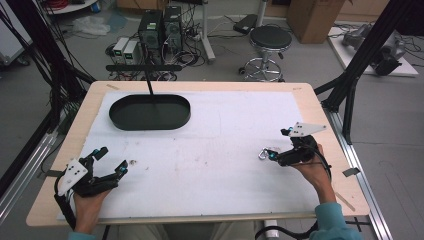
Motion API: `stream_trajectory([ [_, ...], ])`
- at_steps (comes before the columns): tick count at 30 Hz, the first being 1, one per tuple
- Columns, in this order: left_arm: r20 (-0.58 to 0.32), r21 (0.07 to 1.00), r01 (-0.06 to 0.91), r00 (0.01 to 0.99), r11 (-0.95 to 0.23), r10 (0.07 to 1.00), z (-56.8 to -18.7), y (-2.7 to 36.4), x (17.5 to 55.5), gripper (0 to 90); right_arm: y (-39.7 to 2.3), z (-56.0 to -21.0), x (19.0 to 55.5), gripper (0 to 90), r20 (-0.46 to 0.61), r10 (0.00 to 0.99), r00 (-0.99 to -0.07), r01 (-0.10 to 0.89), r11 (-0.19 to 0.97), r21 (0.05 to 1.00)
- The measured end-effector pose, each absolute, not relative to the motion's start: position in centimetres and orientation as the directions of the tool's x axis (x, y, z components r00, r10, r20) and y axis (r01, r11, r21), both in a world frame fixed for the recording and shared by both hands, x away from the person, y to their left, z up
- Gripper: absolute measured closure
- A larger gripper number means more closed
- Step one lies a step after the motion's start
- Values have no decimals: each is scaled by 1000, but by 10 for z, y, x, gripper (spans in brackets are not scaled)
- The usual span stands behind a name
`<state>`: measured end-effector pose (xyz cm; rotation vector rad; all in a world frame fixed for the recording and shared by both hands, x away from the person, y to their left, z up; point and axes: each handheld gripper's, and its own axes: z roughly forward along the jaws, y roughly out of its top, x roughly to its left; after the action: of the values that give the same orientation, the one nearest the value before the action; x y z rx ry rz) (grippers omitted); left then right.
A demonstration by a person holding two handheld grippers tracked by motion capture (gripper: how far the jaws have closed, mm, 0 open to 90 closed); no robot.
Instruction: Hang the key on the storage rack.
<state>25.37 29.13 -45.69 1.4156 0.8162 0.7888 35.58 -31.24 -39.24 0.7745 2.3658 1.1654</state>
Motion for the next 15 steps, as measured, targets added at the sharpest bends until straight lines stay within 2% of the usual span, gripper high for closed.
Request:
stream_trajectory([
  [15,-18,1000,16,515,11,857,-457,291,254,147,-294,-400,380,83,-68,555,-829,375,642,668],
])
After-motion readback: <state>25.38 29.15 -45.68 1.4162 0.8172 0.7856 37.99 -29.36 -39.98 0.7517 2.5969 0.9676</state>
